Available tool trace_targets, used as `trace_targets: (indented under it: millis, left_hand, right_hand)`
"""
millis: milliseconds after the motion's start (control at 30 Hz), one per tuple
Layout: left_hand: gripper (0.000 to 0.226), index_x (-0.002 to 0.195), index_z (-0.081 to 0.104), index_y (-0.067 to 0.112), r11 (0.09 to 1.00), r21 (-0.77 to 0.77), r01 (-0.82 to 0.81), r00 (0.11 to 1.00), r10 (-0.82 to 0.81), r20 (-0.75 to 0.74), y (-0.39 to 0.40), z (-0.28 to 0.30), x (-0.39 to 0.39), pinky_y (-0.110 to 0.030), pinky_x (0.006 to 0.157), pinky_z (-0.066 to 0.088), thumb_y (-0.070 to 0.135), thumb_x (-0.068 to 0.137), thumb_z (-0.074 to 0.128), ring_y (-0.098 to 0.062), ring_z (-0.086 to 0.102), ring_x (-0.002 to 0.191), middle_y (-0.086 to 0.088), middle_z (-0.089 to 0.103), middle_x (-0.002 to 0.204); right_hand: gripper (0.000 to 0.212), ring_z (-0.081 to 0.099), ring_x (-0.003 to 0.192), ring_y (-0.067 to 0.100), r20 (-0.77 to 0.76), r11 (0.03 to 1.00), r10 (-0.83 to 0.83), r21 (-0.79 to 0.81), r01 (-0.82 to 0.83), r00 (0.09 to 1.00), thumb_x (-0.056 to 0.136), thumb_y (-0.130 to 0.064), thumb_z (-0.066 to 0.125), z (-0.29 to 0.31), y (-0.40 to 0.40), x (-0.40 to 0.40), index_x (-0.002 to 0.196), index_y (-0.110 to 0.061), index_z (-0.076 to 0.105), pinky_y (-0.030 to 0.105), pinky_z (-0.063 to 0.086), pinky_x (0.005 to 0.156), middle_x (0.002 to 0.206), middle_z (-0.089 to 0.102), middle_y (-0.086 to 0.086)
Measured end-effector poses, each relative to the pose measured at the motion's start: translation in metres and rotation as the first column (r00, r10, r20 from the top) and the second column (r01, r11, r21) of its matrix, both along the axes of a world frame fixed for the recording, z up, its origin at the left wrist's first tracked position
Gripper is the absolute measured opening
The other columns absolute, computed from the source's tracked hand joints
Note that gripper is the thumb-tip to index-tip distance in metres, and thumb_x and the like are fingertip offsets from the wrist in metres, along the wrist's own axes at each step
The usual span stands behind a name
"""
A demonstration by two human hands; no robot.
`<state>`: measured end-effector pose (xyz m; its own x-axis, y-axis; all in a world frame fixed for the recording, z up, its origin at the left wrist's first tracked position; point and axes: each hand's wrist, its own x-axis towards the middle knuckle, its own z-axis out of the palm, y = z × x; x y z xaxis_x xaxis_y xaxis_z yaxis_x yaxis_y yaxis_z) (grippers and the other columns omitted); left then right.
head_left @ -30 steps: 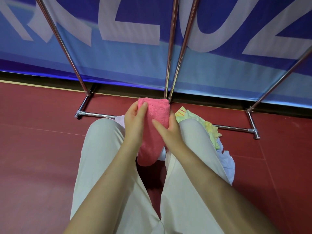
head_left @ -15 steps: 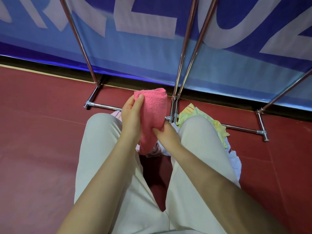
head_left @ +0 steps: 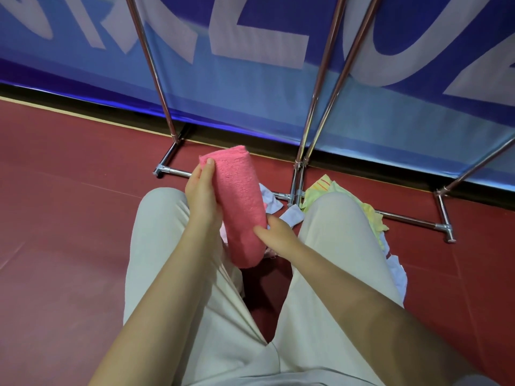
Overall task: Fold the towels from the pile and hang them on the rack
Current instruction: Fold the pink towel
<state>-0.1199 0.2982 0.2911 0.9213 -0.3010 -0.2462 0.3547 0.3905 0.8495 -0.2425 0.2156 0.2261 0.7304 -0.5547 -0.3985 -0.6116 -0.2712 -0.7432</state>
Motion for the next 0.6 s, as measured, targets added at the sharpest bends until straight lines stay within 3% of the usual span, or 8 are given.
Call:
trace_targets:
  millis: [133, 233, 300, 400, 500, 600]
  left_hand:
    - [0.016, 0.103, 0.067, 0.013, 1.0, 0.025, -0.017, 1.0, 0.017, -0.02, -0.001, 0.003, 0.003, -0.029, 0.08, 0.05, 0.022, 0.097, 0.056, -0.011, 0.061, 0.087, -0.001, 0.065, 0.098]
    - [0.012, 0.098, 0.069, 0.017, 0.999, 0.015, -0.033, 0.997, 0.034, -0.07, -0.005, 0.013, 0.008, -0.035, 0.089, 0.052, 0.024, 0.094, 0.06, -0.017, 0.064, 0.098, -0.003, 0.069, 0.103]
    - [0.011, 0.095, 0.07, 0.017, 0.999, -0.008, -0.037, 0.995, 0.036, -0.091, -0.009, 0.021, 0.014, -0.04, 0.093, 0.051, 0.024, 0.093, 0.062, -0.022, 0.064, 0.106, -0.007, 0.069, 0.109]
    - [0.011, 0.089, 0.068, 0.018, 0.999, 0.034, -0.04, 0.998, 0.042, -0.051, -0.02, 0.038, 0.021, -0.035, 0.08, 0.048, 0.024, 0.093, 0.061, -0.02, 0.06, 0.091, -0.005, 0.064, 0.099]
    - [0.015, 0.079, 0.066, 0.019, 0.986, 0.148, -0.076, 0.997, 0.071, 0.038, -0.035, 0.06, 0.032, -0.028, 0.063, 0.038, 0.026, 0.091, 0.061, -0.012, 0.05, 0.068, 0.002, 0.057, 0.077]
    - [0.025, 0.068, 0.059, 0.02, 0.981, 0.158, -0.114, 0.989, 0.096, 0.113, -0.053, 0.085, 0.045, -0.024, 0.049, 0.027, 0.022, 0.093, 0.06, -0.008, 0.036, 0.051, 0.007, 0.045, 0.057]
  right_hand:
    - [0.003, 0.064, 0.081, 0.024, 0.082, 0.999, 0.04, 0.02, -0.041, 0.996, 0.084, -0.021, 0.057, 0.007, -0.005, -0.01, 0.081, -0.021, 0.057, 0.038, 0.051, 0.075, 0.079, 0.065, 0.006]
    - [0.005, 0.061, 0.079, 0.024, 0.147, 0.998, -0.025, 0.066, 0.015, 0.989, 0.086, -0.018, 0.056, 0.013, -0.013, -0.015, 0.088, -0.021, 0.053, 0.037, 0.049, 0.074, 0.082, 0.06, 0.004]
    - [0.009, 0.055, 0.075, 0.022, 0.182, 0.993, -0.084, 0.102, 0.067, 0.98, 0.087, -0.014, 0.051, 0.018, -0.022, -0.016, 0.095, -0.011, 0.054, 0.036, 0.046, 0.07, 0.081, 0.055, 0.006]
    - [0.018, 0.052, 0.071, 0.016, 0.254, 0.984, -0.138, 0.143, 0.104, 0.957, 0.089, -0.008, 0.045, 0.037, -0.038, -0.015, 0.103, -0.004, 0.056, 0.029, 0.041, 0.065, 0.079, 0.054, 0.003]
    - [0.013, 0.047, 0.062, 0.013, 0.337, 0.961, -0.203, 0.249, 0.12, 0.919, 0.091, -0.004, 0.045, 0.064, -0.058, -0.012, 0.088, -0.006, 0.057, 0.028, 0.036, 0.059, 0.069, 0.05, 0.001]
    - [0.01, 0.055, 0.064, 0.011, 0.395, 0.948, -0.182, 0.313, 0.054, 0.9, 0.094, -0.017, 0.057, 0.101, -0.078, -0.008, 0.086, -0.013, 0.063, 0.026, 0.043, 0.061, 0.072, 0.06, 0.0]
